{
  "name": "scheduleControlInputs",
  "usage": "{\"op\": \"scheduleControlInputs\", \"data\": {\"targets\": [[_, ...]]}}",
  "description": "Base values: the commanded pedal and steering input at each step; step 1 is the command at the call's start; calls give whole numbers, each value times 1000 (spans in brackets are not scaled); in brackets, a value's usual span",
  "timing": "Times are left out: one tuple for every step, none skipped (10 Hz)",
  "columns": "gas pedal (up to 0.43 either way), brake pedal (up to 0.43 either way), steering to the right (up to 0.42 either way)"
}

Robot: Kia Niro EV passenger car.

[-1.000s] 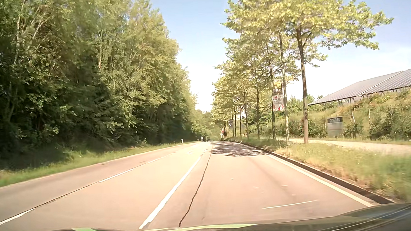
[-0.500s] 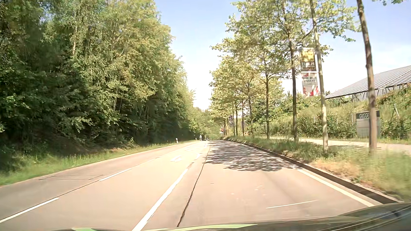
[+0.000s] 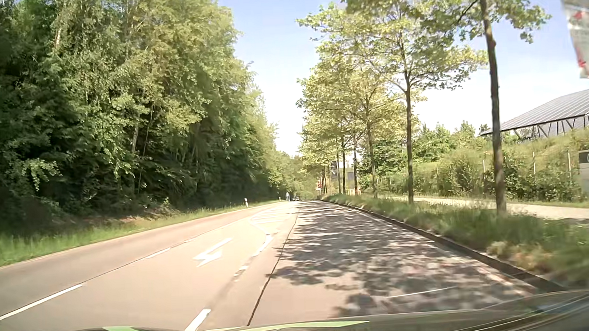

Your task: Follow the waypoints while adhering to traffic rules and regulations

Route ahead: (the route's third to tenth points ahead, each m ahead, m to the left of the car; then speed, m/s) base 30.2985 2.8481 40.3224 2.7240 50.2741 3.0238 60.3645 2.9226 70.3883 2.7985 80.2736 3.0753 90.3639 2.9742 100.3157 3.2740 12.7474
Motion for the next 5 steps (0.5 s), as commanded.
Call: {"op": "scheduleControlInputs", "data": {"targets": [[0, 0, -5], [0, 0, -5], [0, 0, -5], [0, 0, -4], [0, 0, -5]]}}
